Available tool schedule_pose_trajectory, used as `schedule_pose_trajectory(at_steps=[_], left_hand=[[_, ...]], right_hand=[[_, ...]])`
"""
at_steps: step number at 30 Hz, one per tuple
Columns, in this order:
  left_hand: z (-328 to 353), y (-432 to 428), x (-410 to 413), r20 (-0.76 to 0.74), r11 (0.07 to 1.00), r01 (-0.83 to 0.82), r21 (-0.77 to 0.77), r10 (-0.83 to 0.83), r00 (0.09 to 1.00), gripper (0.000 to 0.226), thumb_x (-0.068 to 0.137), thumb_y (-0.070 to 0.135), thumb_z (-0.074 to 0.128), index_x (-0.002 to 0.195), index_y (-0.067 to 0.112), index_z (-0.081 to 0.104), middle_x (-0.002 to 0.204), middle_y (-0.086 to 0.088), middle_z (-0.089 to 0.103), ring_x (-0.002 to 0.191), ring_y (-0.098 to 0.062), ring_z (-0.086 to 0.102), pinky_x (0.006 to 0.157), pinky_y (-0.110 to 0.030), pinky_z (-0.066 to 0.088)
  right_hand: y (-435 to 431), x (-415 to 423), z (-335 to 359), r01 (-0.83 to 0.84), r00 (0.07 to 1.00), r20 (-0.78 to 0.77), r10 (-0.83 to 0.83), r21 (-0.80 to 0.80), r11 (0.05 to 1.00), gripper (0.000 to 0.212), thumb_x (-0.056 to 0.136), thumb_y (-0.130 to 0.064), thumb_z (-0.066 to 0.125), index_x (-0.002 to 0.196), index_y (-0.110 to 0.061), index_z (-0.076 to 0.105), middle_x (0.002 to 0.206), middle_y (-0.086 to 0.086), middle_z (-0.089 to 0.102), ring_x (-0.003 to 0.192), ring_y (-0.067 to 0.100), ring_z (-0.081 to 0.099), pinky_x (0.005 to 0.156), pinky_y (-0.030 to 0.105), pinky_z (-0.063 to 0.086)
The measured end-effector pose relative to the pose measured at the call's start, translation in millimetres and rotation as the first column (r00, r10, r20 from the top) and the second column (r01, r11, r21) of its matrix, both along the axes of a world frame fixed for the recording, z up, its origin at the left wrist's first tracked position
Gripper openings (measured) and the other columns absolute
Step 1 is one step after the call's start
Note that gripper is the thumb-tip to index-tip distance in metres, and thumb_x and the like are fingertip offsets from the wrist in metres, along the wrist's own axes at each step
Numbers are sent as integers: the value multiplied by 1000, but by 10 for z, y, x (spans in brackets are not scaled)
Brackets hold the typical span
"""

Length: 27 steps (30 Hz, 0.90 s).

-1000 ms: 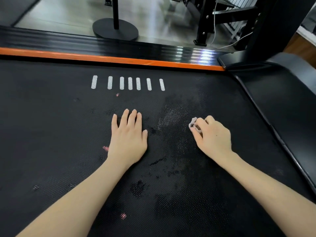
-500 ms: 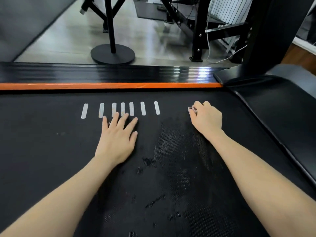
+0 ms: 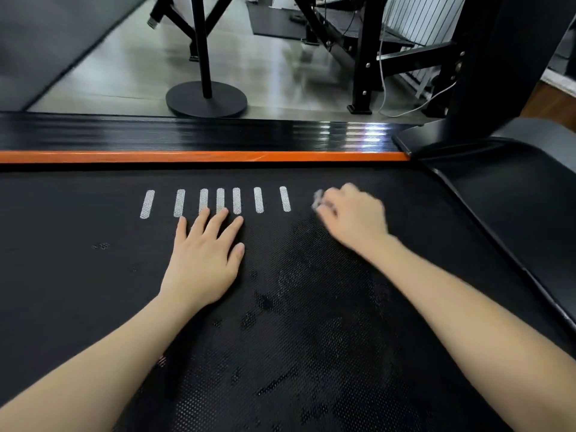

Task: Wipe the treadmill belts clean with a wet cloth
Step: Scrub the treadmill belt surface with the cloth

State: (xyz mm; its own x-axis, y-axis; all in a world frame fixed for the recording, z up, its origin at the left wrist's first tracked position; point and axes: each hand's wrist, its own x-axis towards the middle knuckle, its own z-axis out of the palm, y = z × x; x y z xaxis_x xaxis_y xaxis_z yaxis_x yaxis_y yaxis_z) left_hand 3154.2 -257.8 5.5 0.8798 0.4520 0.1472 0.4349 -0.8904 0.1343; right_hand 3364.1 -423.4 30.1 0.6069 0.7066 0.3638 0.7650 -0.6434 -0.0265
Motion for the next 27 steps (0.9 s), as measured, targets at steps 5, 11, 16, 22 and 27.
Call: schedule_pose_trajectory(at_steps=[5, 11, 16, 22, 27], left_hand=[[-27, 3, 16, 4, 1000, -5, 10, 5, 1000, 64, 88, 47, 17, 137, 20, 49, 142, -9, 47, 135, -35, 36, 109, -57, 22], [-13, 2, 14, -12, 1000, -2, -7, 2, 1000, 71, 86, 51, 8, 142, 23, 42, 149, -5, 39, 141, -31, 26, 113, -53, 15], [13, -7, -3, 5, 999, -10, -40, 10, 1000, 76, 83, 54, 2, 146, 25, 33, 153, -1, 31, 144, -26, 17, 116, -49, 8], [29, -9, 8, -6, 999, -15, -44, 15, 1000, 81, 78, 54, -5, 148, 27, 27, 156, -1, 24, 146, -25, 10, 116, -48, 2], [43, -23, 0, -23, 999, -14, -44, 13, 1000, 80, 79, 53, -4, 149, 26, 25, 156, -2, 23, 145, -26, 10, 116, -48, 1]], right_hand=[[191, 755, 86, 475, 875, -69, -479, -71, 877, 37, 99, -38, 41, 121, -11, 55, 118, 18, 54, 101, 38, 58, 76, 37, 41], [944, -11, 13, 50, 995, -88, -53, -40, 998, 38, 99, -40, 41, 124, -16, 57, 114, 13, 57, 99, 34, 59, 79, 37, 45], [979, 186, 27, 148, 985, -88, -151, -40, 988, 34, 100, -41, 41, 115, -16, 57, 109, 10, 55, 92, 30, 59, 69, 33, 38], [826, -141, 4, -118, 992, -42, 117, -27, 993, 36, 96, -47, 45, 107, -20, 64, 97, 8, 57, 84, 30, 60, 64, 31, 35], [412, -754, 29, -230, 973, 13, 230, -31, 973, 34, 88, -51, 52, 90, -19, 63, 76, 7, 58, 61, 30, 59, 51, 28, 33]])
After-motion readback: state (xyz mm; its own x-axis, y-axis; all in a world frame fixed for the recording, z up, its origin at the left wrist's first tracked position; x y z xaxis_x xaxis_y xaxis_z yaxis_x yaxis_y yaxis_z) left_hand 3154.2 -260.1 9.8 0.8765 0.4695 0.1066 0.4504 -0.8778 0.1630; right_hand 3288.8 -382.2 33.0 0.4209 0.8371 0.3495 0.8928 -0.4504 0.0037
